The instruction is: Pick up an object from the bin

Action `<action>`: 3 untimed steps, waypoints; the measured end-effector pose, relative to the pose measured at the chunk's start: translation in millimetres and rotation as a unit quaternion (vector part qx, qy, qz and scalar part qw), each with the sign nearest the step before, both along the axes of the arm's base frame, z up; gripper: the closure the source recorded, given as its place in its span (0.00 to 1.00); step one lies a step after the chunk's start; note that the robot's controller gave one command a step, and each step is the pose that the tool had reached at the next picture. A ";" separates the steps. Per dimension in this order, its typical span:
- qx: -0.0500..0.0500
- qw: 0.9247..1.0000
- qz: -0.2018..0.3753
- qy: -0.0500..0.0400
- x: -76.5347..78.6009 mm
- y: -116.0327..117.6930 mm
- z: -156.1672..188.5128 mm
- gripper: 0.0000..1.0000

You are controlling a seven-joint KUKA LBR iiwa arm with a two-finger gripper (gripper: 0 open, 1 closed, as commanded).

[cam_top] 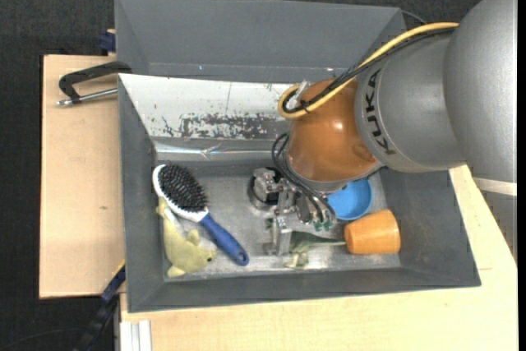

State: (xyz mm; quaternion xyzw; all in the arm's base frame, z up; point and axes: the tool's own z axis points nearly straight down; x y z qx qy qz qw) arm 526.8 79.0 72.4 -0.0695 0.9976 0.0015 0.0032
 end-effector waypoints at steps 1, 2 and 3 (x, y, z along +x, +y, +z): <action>0.001 0.986 -0.166 -0.001 47.5 -24.4 -0.4 0.00; 0.003 0.986 -0.166 -0.008 52.3 -24.3 5.4 1.00; 0.000 0.986 -0.166 0.001 46.8 -24.9 -0.6 0.00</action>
Offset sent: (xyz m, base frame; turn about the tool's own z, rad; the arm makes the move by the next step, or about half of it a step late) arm 0.0453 -0.0260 -0.0024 0.3348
